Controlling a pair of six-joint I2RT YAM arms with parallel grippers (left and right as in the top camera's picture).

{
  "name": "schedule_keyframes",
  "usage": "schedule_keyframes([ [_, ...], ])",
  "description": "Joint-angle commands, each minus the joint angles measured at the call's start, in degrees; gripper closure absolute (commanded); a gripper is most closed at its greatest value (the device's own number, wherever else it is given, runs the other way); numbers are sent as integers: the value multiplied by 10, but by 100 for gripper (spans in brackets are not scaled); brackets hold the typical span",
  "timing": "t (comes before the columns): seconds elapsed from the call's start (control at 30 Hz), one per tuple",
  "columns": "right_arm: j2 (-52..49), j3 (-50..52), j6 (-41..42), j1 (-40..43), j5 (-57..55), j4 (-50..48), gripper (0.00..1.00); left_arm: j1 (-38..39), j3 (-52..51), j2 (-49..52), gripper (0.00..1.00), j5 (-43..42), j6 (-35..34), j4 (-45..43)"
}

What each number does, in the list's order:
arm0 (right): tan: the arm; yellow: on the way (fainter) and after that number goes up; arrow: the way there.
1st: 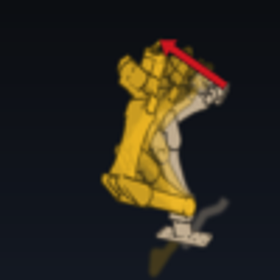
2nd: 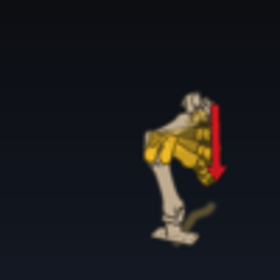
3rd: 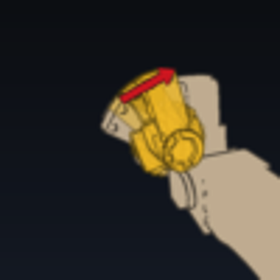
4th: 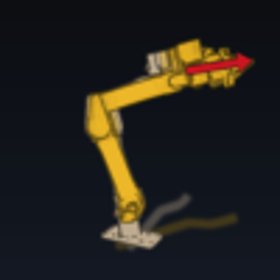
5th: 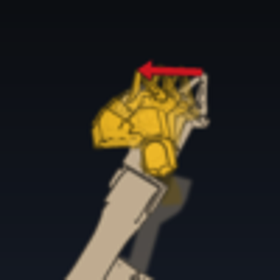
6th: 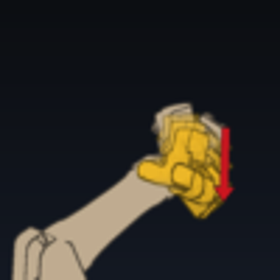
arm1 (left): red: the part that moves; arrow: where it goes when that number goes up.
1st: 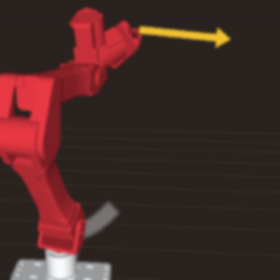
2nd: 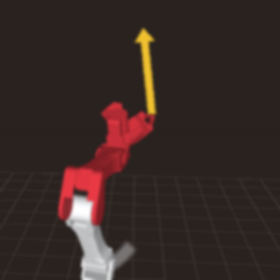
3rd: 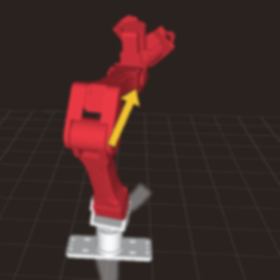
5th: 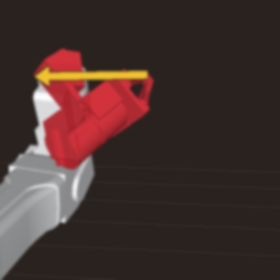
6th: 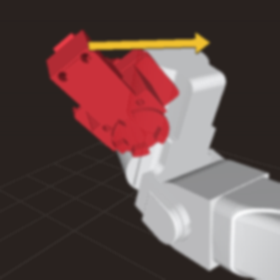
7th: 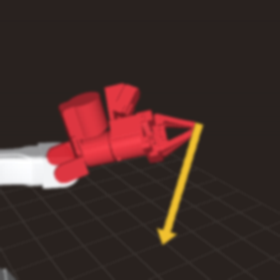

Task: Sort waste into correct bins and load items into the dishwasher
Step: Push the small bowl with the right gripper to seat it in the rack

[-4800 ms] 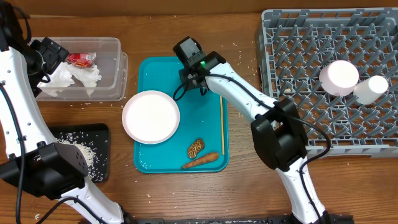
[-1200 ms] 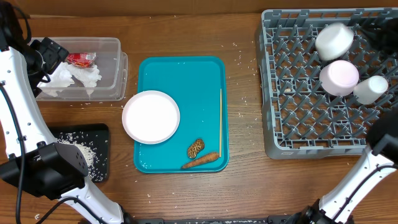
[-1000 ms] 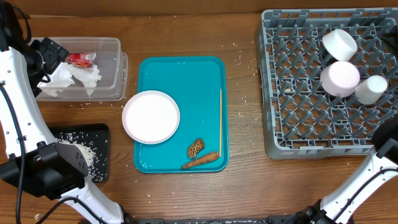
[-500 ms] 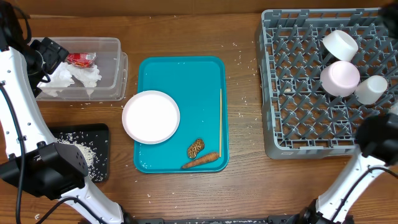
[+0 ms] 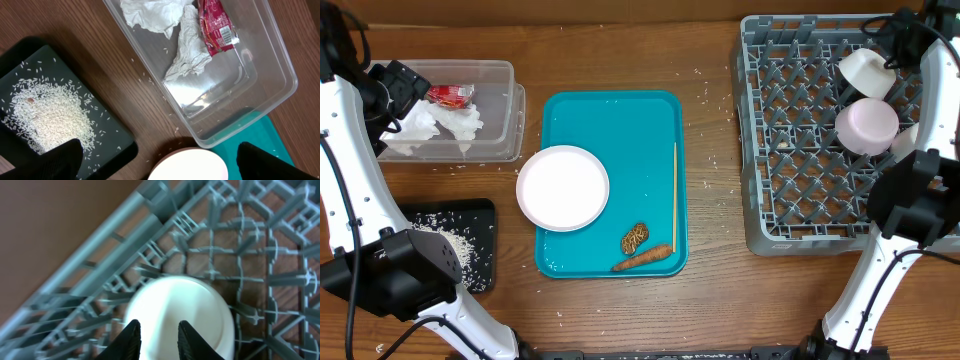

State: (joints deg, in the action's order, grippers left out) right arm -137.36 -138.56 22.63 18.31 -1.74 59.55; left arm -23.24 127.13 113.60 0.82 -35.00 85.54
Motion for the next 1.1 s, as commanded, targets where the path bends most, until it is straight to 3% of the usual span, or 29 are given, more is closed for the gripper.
schedule_keyframes([
  [0.0, 2, 14, -2, 3, -18, -6, 73, 0, 7, -2, 0, -2, -8, -1],
  [0.43, 1, 17, -2, 3, 40, 61, 73, 0, 7, -2, 0, -2, -8, -1],
  [0.63, 2, 15, -2, 3, 49, 68, 96, 0, 7, -2, 0, -2, -8, -1],
  [0.83, 6, 8, -1, 3, 127, 82, 96, 0, 7, -2, 0, -2, -8, -1],
  [1.07, 16, 8, -2, 1, 139, 127, 96, 0, 7, -2, 0, -2, -8, -1],
])
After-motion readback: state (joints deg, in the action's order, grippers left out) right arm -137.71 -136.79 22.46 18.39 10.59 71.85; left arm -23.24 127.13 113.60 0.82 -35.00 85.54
